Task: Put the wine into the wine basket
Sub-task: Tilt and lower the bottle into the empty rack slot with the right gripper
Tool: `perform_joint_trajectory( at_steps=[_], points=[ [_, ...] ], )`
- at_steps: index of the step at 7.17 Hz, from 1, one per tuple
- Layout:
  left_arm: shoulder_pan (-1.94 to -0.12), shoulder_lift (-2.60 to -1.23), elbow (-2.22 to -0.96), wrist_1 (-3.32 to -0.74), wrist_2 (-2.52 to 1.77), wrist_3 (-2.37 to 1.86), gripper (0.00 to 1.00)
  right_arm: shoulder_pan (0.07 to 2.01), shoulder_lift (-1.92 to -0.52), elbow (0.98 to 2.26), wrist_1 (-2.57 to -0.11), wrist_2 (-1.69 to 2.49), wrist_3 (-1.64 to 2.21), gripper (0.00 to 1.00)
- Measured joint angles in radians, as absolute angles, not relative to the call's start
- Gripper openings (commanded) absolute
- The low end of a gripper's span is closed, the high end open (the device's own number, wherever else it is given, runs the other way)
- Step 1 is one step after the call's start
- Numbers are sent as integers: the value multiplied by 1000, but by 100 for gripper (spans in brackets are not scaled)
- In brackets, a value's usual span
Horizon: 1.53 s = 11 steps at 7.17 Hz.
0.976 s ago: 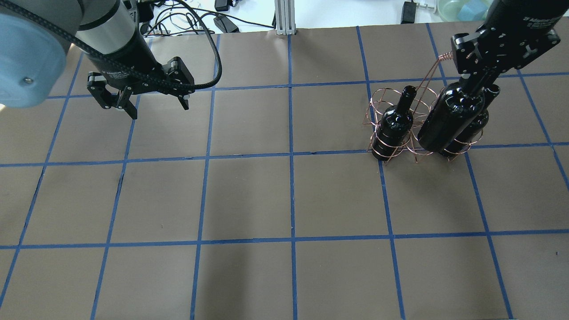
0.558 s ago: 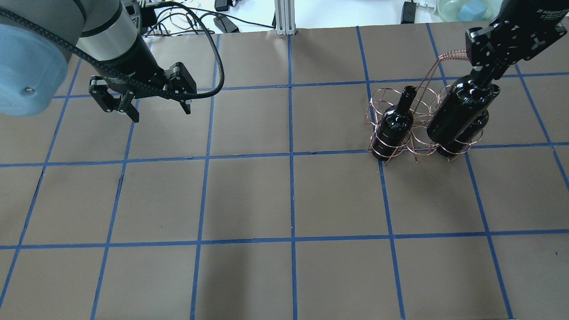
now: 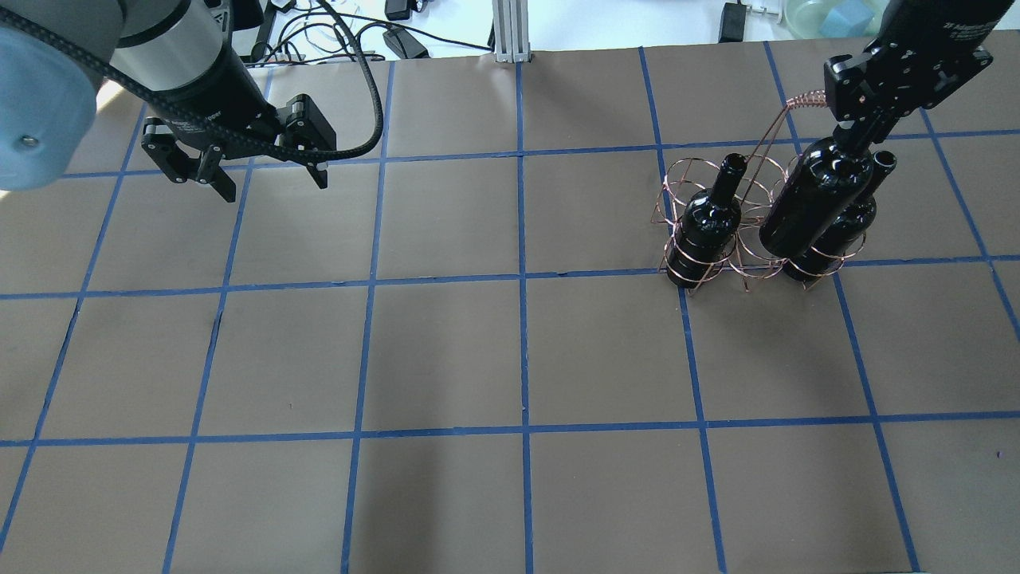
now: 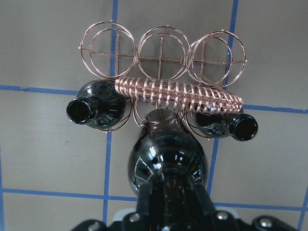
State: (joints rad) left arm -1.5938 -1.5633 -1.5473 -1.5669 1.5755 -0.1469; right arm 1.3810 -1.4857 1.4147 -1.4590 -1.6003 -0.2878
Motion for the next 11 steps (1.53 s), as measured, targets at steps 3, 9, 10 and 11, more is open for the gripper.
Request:
perform_joint_trajectory(
  at_steps=[3, 9, 10, 11],
  points=[
    [-1592, -1563, -1548, -1561, 1576, -147, 100, 1383, -1474, 1420, -1478, -1600, -280, 0],
    [-1589, -1558, -1548, -1560, 1563, -134, 100, 1390, -1450, 1427, -1519, -1585, -275, 0],
    [-1589, -1556, -1548, -1560, 1563, -134, 100, 1390, -1448, 1431, -1521, -1579, -273, 0],
    [-1589, -1556, -1548, -1560, 1562, -134, 100, 1390, -1446, 1435, -1523, -1578, -276, 0]
  ],
)
